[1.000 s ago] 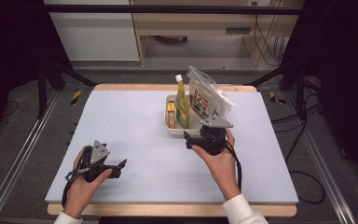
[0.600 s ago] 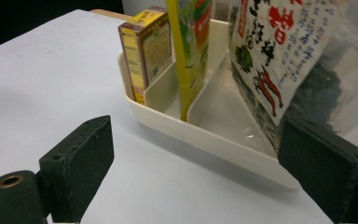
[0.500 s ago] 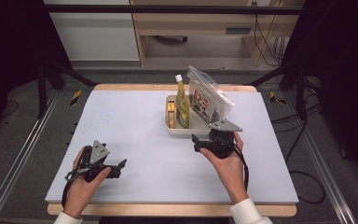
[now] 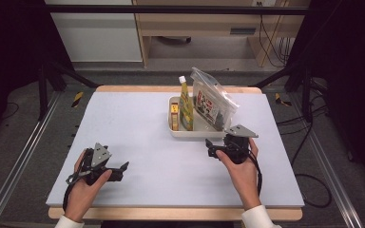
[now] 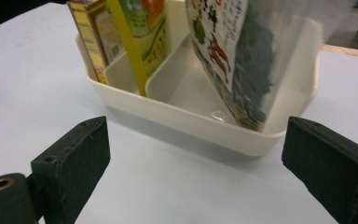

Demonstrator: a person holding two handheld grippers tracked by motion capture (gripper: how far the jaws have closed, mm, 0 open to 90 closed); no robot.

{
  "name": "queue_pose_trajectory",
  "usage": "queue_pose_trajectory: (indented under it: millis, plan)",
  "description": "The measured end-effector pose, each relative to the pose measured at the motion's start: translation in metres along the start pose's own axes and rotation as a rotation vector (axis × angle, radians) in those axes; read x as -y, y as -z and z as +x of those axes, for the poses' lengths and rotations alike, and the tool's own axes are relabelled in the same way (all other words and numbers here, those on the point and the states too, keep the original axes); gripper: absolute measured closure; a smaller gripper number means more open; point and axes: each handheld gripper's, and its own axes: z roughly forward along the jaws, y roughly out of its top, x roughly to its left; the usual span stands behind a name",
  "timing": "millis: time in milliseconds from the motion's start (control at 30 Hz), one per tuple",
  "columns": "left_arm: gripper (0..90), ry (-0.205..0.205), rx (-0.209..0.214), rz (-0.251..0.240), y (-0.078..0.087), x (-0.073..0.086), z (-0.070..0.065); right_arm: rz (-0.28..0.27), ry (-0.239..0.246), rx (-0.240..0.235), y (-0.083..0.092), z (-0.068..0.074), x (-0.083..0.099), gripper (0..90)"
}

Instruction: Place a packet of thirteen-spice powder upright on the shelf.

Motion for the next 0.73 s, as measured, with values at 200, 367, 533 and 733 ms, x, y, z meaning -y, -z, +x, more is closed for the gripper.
queue_pose_trajectory:
  millis: [200,367,533,733]
  plan:
    - [4.9,-0.003,-0.003,-0.003,0.0,0.0,0.001,0.009,-0.009,0.038,0.004,-0.015,0.012,7.3]
    - [4.9,0.001,-0.001,-0.006,0.0,0.001,0.001,0.019,-0.02,0.069,0.007,-0.028,0.022,7.3]
    - [4.9,-0.001,-0.009,-0.008,0.001,0.0,0.003,0.065,-0.029,0.125,0.007,-0.044,0.037,9.2]
    - [5.0,0.022,-0.022,-0.01,0.001,0.001,0.005,0.074,-0.069,0.144,0.008,-0.059,0.051,10.4]
